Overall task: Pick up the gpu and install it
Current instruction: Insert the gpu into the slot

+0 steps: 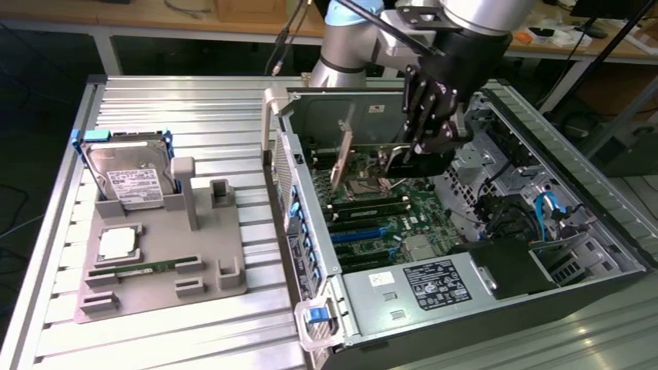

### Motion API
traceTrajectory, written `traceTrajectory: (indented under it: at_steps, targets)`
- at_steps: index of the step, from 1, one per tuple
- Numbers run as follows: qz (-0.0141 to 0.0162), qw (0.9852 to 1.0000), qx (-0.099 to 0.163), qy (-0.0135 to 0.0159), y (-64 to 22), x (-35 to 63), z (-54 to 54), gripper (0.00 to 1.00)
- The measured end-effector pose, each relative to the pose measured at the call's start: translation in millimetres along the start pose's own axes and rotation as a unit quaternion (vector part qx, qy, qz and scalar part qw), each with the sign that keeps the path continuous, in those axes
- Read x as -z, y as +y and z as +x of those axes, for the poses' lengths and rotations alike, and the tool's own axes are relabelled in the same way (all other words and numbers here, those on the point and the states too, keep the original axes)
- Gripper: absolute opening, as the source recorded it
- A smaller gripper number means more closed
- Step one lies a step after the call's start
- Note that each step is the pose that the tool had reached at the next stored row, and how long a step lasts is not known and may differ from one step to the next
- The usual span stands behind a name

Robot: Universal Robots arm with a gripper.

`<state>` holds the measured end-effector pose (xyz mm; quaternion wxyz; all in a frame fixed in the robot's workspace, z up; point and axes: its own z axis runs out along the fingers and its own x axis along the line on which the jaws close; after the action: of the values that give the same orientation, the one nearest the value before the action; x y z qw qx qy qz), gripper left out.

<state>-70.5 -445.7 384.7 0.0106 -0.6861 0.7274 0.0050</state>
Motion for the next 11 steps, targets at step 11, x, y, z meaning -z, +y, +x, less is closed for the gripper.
traceTrajectory:
  at_steps: [11]
  targets:
    - [0.0002,1.0,0.0,0.0038,0.5,-12.9,12.1,0.27]
